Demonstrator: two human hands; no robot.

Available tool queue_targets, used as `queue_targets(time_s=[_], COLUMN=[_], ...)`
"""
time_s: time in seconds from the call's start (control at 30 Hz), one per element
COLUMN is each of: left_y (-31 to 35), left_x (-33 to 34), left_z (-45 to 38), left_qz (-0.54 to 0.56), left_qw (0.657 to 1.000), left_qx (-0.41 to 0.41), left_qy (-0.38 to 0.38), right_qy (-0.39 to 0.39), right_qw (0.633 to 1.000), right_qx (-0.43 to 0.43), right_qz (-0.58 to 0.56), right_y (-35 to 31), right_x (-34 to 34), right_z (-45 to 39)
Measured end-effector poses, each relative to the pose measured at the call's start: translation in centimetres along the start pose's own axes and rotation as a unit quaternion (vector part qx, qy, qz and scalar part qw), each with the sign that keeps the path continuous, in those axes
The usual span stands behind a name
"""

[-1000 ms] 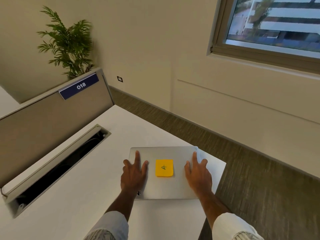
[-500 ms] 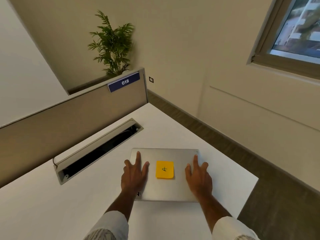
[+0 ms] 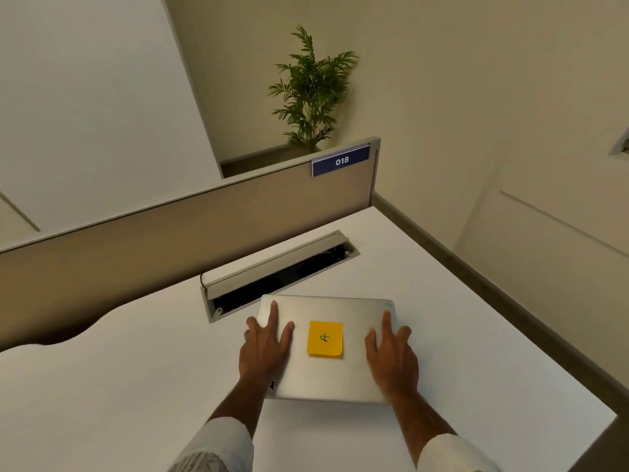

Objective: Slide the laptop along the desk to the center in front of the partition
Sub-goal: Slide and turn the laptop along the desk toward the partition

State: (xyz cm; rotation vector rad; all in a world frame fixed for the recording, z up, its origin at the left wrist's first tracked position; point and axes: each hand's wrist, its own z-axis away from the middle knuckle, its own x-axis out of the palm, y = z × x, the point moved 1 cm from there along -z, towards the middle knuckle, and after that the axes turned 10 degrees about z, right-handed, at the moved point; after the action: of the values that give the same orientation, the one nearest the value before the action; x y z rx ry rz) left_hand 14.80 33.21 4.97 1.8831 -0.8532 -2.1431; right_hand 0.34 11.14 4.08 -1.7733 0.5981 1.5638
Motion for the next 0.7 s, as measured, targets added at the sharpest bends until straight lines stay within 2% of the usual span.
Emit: queue_targets(time_s=[0.4,0.7], left_y=[-11.3,-17.0], left_x=[-5.8,-8.2], left_z=[1.8,3.6], left_qz=[-0.012,-0.007], left_qw=[0.997,0.994], left_qx=[-0.076,-0.110], left_qy=[0.025,0.011], right_qy=[-0.018,-0.020], right_qw=[0.998,0.995], right_qx=[-0.055,-0.095], right_qz=[-0.007,0.002], right_y=[-10.8,-15.4], right_x=[2.9,4.6], right_z=[4.9,7.8])
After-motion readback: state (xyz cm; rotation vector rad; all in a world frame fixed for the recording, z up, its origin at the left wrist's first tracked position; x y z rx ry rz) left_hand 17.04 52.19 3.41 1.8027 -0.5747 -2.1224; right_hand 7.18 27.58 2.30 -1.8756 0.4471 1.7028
